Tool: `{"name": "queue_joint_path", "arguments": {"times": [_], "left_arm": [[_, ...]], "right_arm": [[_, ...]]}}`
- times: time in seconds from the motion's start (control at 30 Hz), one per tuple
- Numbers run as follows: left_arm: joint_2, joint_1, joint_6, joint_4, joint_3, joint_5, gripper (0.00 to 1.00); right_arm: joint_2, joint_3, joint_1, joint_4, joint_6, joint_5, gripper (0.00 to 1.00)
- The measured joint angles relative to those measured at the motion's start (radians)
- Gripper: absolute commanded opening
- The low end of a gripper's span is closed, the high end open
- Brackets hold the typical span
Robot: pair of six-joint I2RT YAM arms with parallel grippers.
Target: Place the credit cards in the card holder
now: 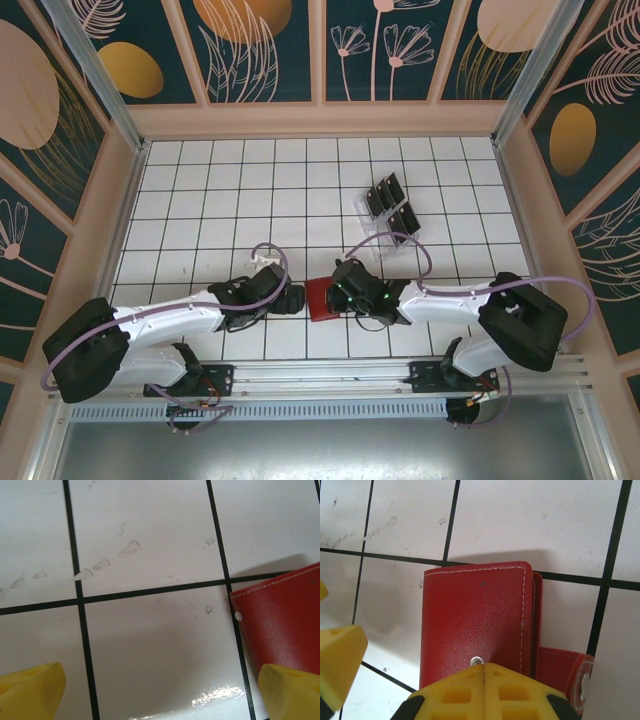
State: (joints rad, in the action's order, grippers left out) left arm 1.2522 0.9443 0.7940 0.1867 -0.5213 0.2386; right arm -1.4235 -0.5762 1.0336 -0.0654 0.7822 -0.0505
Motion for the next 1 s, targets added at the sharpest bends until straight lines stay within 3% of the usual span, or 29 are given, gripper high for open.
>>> {"name": "queue_joint_path", "arguments": {"times": [1.0], "left_arm": [[0.109,0.053,-0.043,-0.134,0.002,-0.06,0.98]], "right_arm": [[-0.051,0.034,-0.02,-0.112,0.001,0.03,0.0]]}}
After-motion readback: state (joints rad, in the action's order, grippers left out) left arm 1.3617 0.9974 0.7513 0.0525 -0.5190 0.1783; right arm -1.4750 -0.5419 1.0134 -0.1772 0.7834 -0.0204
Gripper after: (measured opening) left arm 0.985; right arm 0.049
